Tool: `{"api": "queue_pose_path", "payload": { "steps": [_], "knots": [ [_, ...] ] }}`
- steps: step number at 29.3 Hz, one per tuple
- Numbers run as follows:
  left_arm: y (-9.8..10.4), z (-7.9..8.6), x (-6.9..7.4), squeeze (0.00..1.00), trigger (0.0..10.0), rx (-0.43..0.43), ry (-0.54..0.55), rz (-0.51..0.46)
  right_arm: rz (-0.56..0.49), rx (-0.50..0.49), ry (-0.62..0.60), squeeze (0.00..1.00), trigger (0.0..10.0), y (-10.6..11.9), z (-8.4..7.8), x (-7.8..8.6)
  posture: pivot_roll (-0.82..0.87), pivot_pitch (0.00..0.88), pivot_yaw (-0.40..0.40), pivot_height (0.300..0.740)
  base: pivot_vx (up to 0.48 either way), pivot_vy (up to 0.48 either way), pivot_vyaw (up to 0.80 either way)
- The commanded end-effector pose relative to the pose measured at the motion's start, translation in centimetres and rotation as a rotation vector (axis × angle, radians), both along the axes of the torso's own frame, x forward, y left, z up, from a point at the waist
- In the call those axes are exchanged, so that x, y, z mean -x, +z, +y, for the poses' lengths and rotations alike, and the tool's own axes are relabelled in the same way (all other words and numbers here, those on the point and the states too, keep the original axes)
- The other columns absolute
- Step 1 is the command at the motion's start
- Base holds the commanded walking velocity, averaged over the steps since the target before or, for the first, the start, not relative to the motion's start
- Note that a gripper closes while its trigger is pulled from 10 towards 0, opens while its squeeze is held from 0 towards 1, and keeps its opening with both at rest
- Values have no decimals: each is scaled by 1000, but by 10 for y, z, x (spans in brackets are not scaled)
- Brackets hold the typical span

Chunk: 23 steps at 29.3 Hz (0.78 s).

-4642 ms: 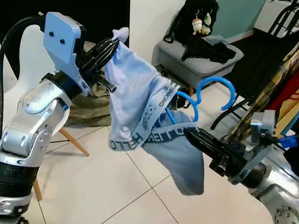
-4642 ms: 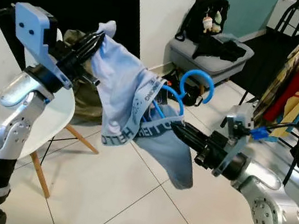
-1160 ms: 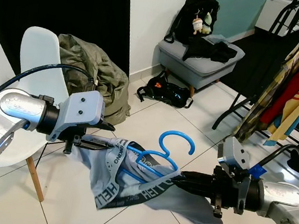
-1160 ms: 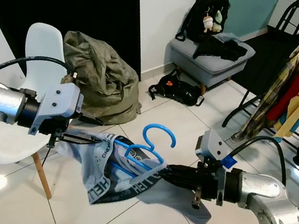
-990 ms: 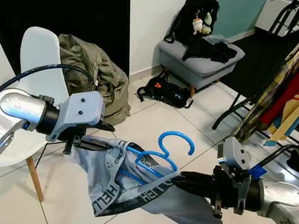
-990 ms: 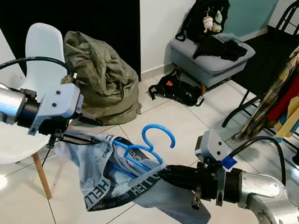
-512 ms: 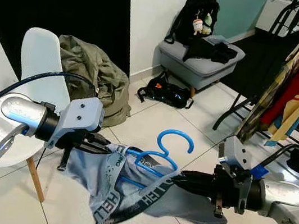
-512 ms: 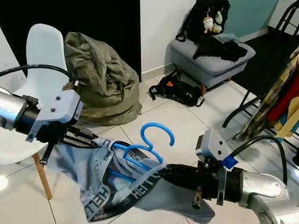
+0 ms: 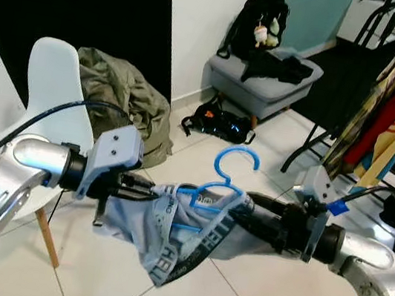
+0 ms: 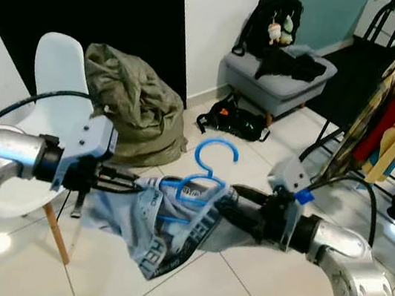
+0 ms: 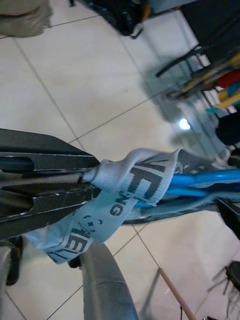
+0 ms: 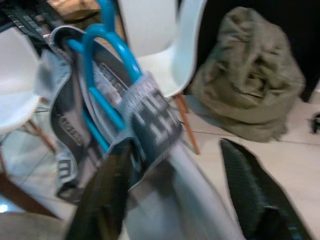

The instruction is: Hang hanger

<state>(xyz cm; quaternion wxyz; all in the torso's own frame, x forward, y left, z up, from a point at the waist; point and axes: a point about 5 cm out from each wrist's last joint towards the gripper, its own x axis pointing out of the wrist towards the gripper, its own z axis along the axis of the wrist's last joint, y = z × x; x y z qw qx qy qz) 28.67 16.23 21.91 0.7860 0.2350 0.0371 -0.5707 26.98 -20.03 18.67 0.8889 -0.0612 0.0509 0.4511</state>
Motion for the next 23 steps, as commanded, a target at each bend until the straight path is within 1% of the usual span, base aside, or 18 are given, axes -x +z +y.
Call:
{"api": "queue_pose_path", "payload": {
  "steps": [1,3,4,6,7,8,9,10,11,12,13,15,17,18,19,20,21,23],
  "knots": [
    [-5,4,-2,0,0,32,43,24,-12,-18,-87,1000,10000,-4,-10,-3,-60,117,85,740,0,0,0],
    [-11,6,-3,0,0,63,76,45,-17,-37,-174,1000,10000,-7,-19,-7,-62,120,85,740,0,0,0],
    [-11,6,-3,0,0,63,76,45,-17,-37,-174,1000,10000,-7,-19,-7,-62,120,85,740,0,0,0],
    [-24,9,-7,0,0,110,140,89,-27,-72,-329,1000,10000,-12,-35,-15,-66,120,83,740,0,0,0],
    [-24,9,-7,0,0,110,140,89,-27,-72,-329,1000,10000,-12,-35,-15,-66,120,83,740,0,0,0],
    [-31,12,-10,0,0,123,186,110,-26,-87,-403,1000,10000,-15,-41,-20,-67,119,82,740,0,0,0],
    [-44,17,-14,0,0,131,252,143,-21,-122,-506,690,10000,-19,-49,-26,-69,118,83,740,0,0,0],
    [-44,17,-14,0,0,131,252,143,-21,-122,-506,690,10000,-19,-49,-26,-69,118,83,740,0,0,0],
    [-57,21,-18,0,0,133,321,169,-9,-154,-597,0,10000,-24,-56,-30,-69,118,85,740,0,0,0],
    [-57,21,-18,0,0,133,321,169,-9,-154,-597,0,10000,-24,-56,-30,-69,118,85,740,0,0,0],
    [-68,25,-22,0,0,135,391,189,3,-175,-674,0,10000,-30,-62,-33,-69,117,85,740,0,0,0],
    [-68,25,-22,0,0,135,391,189,3,-175,-674,0,10000,-30,-62,-33,-69,117,85,740,0,0,0],
    [-98,37,-32,0,0,129,619,210,71,-181,-847,0,10000,-55,-69,-35,-72,114,87,740,0,0,0],
    [-98,37,-32,0,0,129,619,210,71,-181,-847,0,10000,-55,-69,-35,-72,114,87,740,0,0,0],
    [-114,44,-36,0,10000,155,768,223,150,-167,-933,0,10000,-78,-70,-32,-70,110,85,740,0,0,0],
    [-130,48,-36,0,10000,205,889,263,221,-147,-987,0,10000,-99,-70,-27,-74,110,85,740,0,0,-800],
    [-130,48,-36,0,10000,205,889,263,221,-147,-987,0,10000,-99,-70,-27,-74,110,85,740,0,0,-800],
    [-152,54,-33,0,10000,238,1055,304,316,-106,-1057,0,10000,-128,-71,-18,-76,106,80,740,0,0,-800]
  ]
}}
